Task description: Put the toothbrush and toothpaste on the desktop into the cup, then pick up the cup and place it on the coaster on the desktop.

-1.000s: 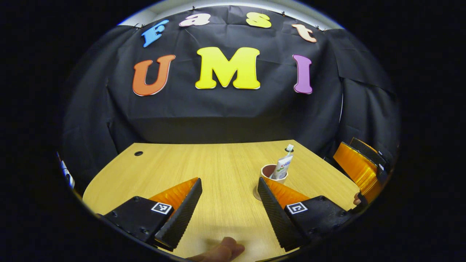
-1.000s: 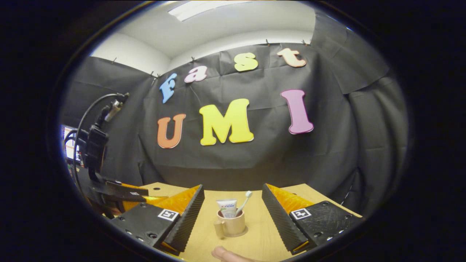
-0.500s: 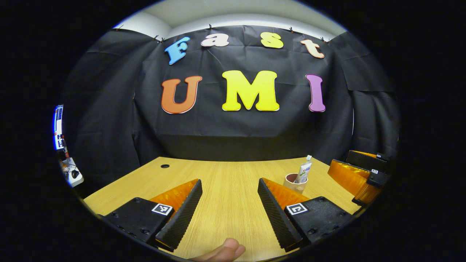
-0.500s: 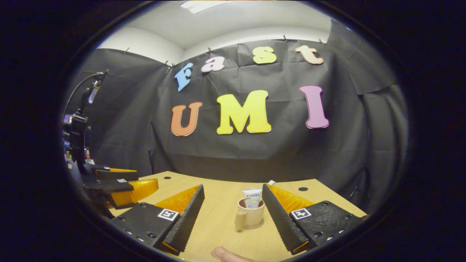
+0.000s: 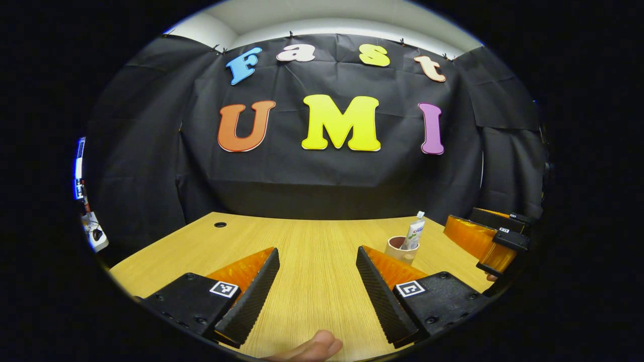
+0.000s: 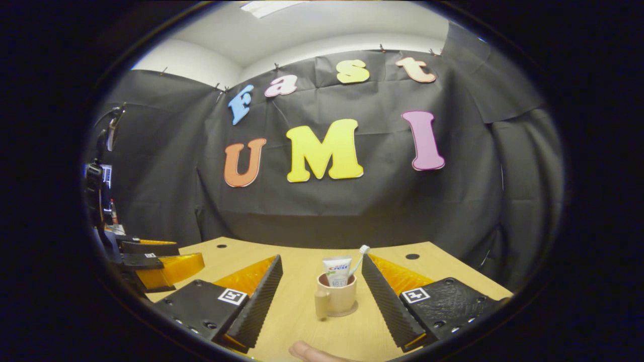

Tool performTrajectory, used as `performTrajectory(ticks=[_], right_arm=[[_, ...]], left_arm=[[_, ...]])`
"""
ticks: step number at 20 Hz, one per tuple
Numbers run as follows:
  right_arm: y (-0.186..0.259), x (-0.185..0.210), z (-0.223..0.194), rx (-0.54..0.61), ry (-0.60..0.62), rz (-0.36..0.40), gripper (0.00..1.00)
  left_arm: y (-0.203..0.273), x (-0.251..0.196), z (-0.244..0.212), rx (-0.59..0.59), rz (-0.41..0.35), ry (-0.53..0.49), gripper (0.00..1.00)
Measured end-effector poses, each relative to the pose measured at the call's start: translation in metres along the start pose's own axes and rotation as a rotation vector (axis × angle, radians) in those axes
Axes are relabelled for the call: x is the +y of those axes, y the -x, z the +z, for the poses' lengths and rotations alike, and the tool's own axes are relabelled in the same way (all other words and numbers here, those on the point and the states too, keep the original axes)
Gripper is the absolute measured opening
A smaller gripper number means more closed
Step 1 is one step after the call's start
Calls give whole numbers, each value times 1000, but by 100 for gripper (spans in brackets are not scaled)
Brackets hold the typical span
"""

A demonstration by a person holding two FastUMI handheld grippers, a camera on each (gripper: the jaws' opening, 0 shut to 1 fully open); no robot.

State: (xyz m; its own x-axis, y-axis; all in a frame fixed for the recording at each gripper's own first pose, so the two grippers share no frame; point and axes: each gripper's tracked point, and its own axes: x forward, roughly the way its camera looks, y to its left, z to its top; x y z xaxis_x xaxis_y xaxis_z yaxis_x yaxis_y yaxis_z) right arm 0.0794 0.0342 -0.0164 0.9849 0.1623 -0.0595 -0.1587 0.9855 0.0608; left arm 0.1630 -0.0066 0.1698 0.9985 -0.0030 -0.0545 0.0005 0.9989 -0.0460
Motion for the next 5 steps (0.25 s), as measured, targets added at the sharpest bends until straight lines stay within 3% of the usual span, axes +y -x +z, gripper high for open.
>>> performTrajectory(ticks=[5], right_arm=[[2,1,3,-8,5,1,95]], left_arm=[[-1,2,-4,5,13,-21,97]])
